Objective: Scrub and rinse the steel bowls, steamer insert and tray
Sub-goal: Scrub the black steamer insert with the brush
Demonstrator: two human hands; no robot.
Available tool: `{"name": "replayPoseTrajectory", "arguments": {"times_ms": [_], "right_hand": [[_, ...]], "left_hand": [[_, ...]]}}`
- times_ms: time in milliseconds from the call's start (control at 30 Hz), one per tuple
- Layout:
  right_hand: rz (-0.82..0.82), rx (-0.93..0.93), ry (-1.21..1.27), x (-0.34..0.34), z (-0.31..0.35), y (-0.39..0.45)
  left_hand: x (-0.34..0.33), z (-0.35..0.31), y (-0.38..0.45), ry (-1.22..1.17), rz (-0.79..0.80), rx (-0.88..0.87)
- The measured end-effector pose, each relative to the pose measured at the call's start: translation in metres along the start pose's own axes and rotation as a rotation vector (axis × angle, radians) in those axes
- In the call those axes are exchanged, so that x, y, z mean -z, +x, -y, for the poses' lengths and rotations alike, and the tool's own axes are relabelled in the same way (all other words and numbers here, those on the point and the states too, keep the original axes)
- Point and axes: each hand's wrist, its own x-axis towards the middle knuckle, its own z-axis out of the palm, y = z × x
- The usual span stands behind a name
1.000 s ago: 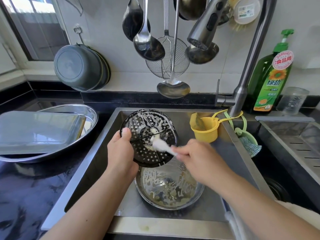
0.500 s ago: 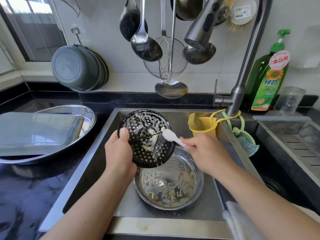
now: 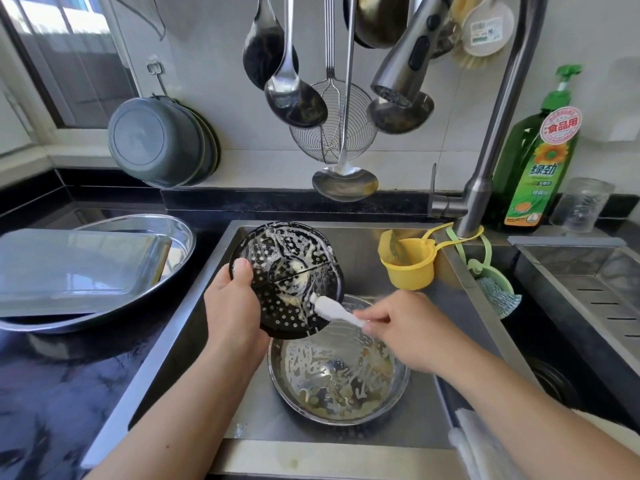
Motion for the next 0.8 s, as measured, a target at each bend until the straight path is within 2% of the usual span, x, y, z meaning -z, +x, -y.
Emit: {"name": "replayPoseTrajectory", "arguments": {"times_ms": [267, 367, 500, 667, 733, 800], "right_hand": [[-0.221, 0.023, -0.124, 0.015, -0.007, 0.012], [-0.284, 0.046, -0.171, 0.018, -0.009, 0.013], [-0.226, 0.006, -0.2, 0.023, -0.015, 0.012], [0.034, -0.032, -0.197, 0.014, -0.009, 0.006], [0.033, -0.048, -0.182, 0.013, -0.008, 0.006], [-0.084, -0.067, -0.149, 0.017, -0.009, 0.007]], "left_hand": [[-0.003, 0.002, -0.005, 0.087, 0.085, -0.044], [-0.004, 0.002, -0.006, 0.139, 0.111, -0.113], [-0.004, 0.001, -0.007, 0.147, 0.107, -0.153], [-0.001, -0.001, -0.003, 0.08, 0.078, -0.103], [-0.001, 0.0, -0.002, 0.09, 0.076, -0.101], [-0.003, 0.002, -0.003, 0.102, 0.095, -0.089]]}}
